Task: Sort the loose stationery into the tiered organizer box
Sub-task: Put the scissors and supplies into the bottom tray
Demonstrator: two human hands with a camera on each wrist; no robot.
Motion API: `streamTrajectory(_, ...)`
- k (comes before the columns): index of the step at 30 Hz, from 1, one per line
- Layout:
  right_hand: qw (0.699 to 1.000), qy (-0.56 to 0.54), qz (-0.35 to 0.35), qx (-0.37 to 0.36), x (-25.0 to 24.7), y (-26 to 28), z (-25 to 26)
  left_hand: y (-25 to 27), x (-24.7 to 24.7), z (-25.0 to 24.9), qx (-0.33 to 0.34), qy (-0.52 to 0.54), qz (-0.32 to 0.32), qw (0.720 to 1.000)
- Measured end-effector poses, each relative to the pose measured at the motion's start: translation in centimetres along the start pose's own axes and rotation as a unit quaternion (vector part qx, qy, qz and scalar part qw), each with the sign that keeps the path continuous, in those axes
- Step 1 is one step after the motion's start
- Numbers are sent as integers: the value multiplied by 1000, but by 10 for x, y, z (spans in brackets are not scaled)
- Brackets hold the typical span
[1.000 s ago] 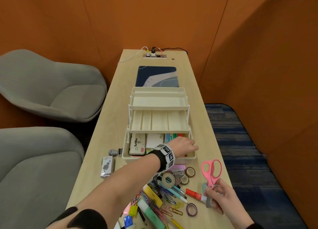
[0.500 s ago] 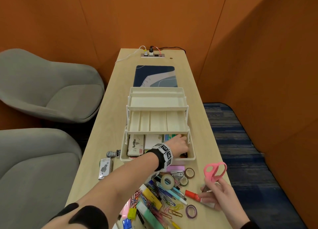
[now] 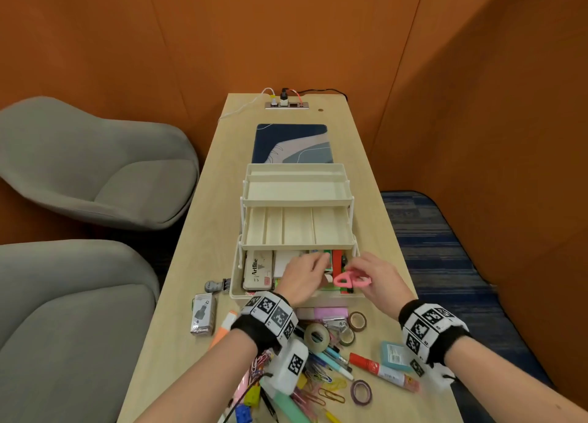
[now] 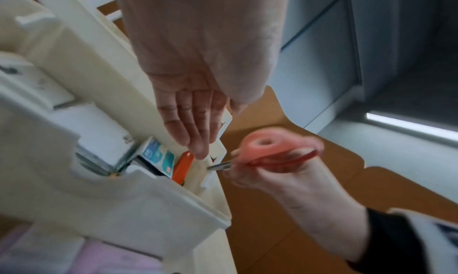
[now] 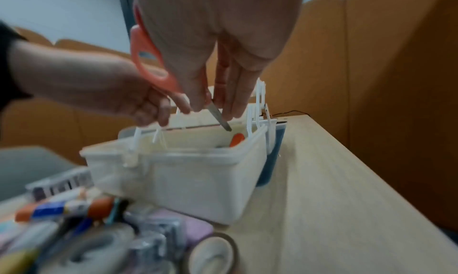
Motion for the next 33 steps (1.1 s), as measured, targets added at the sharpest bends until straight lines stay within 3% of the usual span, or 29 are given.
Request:
streamTrajectory(5, 962, 239, 71, -108, 8, -24, -5, 3, 23, 10, -77, 101, 123, 984)
streamTrajectory(7, 941, 306, 79, -121, 11, -32, -4, 0, 30, 17, -99, 146, 131, 976)
streamTrajectory(11, 913, 372, 148, -85, 17, -33, -8, -14, 35, 25, -126, 119, 112, 979)
streamTrajectory(15, 900, 403, 155, -50, 23, -28, -14, -31, 38, 22, -136, 33, 133, 981)
streamTrajectory(19, 923, 351, 160, 4, 28, -28, -20, -39, 43, 24, -148, -3, 148, 978)
streamTrajectory(21, 939, 293, 175, 27, 24, -24, -20, -39, 43, 21, -125, -30, 134, 983)
streamTrajectory(23, 947, 239, 209, 42, 20, -18, -15, -40, 37, 12, -53, -139, 88, 985)
streamTrajectory(25, 940, 231, 245, 51, 19, -10, -10, -39, 39, 2, 51, -275, 71, 957)
streamTrajectory(27, 928, 266, 256, 47, 22, -6, -6, -37, 49, -1, 128, -374, 94, 914)
streamTrajectory(29, 915, 317, 247, 31, 27, -5, -3, -38, 51, 3, 136, -427, 98, 889)
streamTrajectory(33, 891, 384, 243, -4, 35, -6, -3, -42, 52, 10, 124, -472, 110, 866)
Point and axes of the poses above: each hand's wrist, its own y-axis away from the middle knuckle, its own x-axis out of the palm, z = x × y, the point moved 5 cm from there along -y, towards the middle knuckle, and after that the axes turned 4 degrees about -y, right-handed, at the moved point
